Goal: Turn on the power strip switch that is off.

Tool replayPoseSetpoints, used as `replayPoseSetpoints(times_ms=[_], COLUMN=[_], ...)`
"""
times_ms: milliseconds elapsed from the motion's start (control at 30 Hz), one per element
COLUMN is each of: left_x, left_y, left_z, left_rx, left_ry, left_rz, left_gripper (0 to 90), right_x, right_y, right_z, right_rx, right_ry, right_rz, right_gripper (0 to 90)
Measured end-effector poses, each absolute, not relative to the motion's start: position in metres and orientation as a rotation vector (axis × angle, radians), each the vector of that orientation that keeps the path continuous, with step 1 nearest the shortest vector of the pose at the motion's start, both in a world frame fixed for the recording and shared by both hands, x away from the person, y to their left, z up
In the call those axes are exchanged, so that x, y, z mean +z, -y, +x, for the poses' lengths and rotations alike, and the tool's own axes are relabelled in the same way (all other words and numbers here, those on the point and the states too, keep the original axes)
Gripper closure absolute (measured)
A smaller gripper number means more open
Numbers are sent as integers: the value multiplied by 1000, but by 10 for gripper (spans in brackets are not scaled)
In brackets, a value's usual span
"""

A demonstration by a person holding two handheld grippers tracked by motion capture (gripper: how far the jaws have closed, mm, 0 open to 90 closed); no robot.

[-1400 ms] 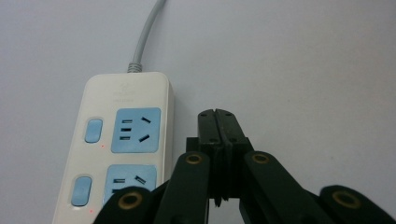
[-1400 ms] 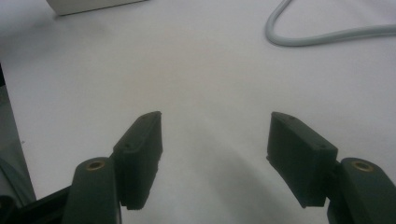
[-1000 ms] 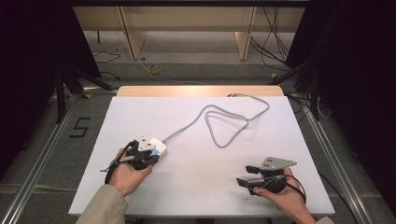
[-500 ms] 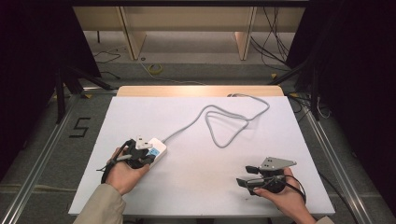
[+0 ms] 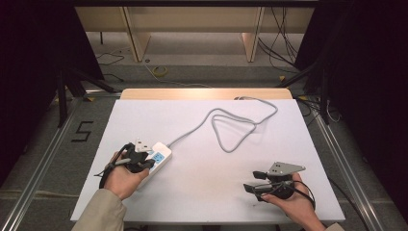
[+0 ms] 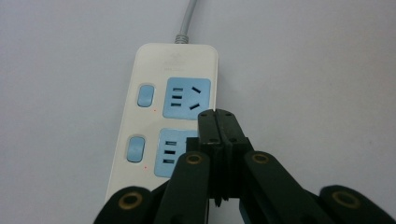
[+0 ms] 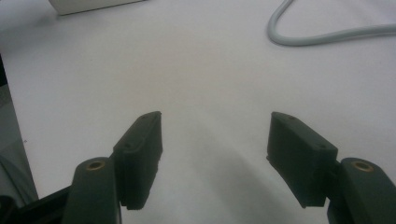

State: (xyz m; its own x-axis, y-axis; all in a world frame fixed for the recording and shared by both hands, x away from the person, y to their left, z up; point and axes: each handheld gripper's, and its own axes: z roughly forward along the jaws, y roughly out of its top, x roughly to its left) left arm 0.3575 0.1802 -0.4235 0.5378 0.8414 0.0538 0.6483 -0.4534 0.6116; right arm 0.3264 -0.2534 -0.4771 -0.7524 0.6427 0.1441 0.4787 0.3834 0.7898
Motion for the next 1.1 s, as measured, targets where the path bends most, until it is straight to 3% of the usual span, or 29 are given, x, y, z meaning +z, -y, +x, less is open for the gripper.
replayPoseSetpoints(times_ms=[1100], left_x=[-424], left_y=[-204], left_z=[362], left_rx=[455], left_ry=[-1340], left_rz=[2258], left_gripper=[896], right_x=[-477], right_y=[253], right_z=[327], right_rx=[1301], right_ry=[-2461], right_rz=[1002], right_gripper=[364])
